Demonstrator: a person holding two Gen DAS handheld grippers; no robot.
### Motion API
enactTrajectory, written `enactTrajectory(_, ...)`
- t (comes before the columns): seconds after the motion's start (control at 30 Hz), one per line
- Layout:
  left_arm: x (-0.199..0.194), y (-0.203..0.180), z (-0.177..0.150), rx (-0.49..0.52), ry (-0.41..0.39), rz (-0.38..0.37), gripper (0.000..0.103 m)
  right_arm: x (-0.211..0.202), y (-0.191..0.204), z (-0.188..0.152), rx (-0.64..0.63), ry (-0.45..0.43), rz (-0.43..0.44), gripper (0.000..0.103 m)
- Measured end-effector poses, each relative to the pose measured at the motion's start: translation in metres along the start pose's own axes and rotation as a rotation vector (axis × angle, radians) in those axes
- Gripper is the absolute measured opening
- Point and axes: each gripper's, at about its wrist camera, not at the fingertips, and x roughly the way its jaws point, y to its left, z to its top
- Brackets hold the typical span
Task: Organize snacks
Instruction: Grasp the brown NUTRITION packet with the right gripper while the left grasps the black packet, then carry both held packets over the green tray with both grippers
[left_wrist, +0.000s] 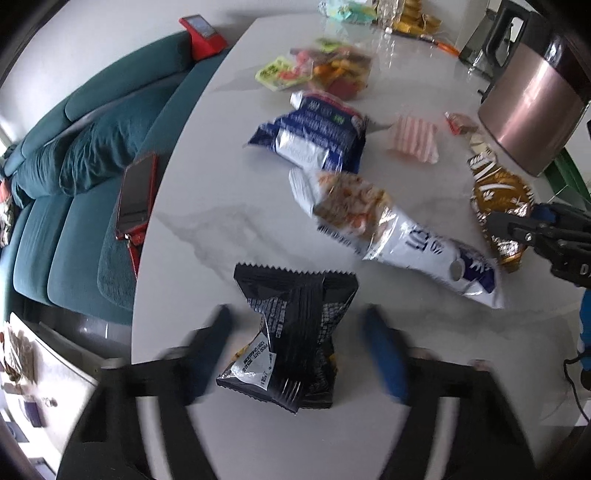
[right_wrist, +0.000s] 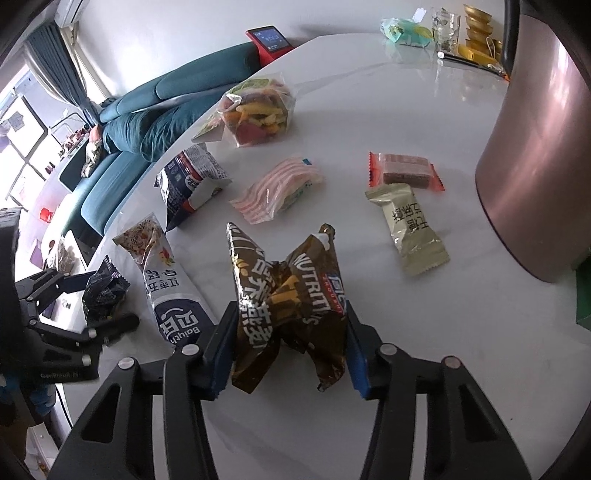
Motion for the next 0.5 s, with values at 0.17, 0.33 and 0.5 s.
enactTrajectory(0.17, -0.002, 0.001, -0.002, -0.015, -0.006, 0.015, 0.033, -0.007, 0.000, -0.001, -0.013, -0.023, -0.024, 0.028)
enactTrajectory(0.33, -0.015, 0.002, -0.007, -0.046, -0.029, 0.016, 0.029, -0.026, 0.000, -0.002, -0.012, -0.062, -0.023, 0.024)
enactTrajectory(0.5, -0.044, -0.004, -0.010, -0.054, -0.084, 0.041, 0.029, -0.052, 0.011, -0.007, -0.041, -0.107, 0.016, 0.024)
